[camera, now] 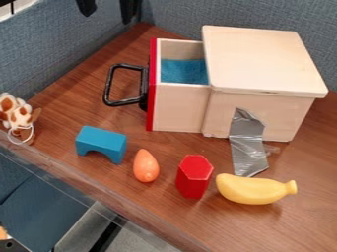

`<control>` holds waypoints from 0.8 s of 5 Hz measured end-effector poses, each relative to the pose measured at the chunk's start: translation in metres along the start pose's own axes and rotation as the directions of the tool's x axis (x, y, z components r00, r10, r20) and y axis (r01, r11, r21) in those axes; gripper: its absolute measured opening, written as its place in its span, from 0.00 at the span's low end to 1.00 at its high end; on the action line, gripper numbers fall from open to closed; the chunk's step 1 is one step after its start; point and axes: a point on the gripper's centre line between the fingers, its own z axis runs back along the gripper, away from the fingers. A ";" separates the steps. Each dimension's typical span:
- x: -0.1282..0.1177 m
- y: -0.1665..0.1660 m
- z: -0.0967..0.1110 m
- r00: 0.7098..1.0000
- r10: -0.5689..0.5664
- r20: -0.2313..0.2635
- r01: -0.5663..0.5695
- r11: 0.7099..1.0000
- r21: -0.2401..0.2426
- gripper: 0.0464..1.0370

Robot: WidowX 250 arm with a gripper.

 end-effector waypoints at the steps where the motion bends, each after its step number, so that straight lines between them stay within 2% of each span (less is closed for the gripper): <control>1: -0.004 -0.001 -0.012 0.999 -0.009 -0.038 0.008 1.000 -0.005 0.96; 2: -0.012 -0.001 -0.017 0.987 -0.147 -0.068 0.146 0.989 -0.017 0.96; 3: -0.019 -0.001 -0.012 0.948 -0.310 -0.076 0.306 0.950 -0.060 0.96; 4: -0.030 0.008 0.000 0.944 -0.324 -0.059 0.322 0.946 -0.048 0.96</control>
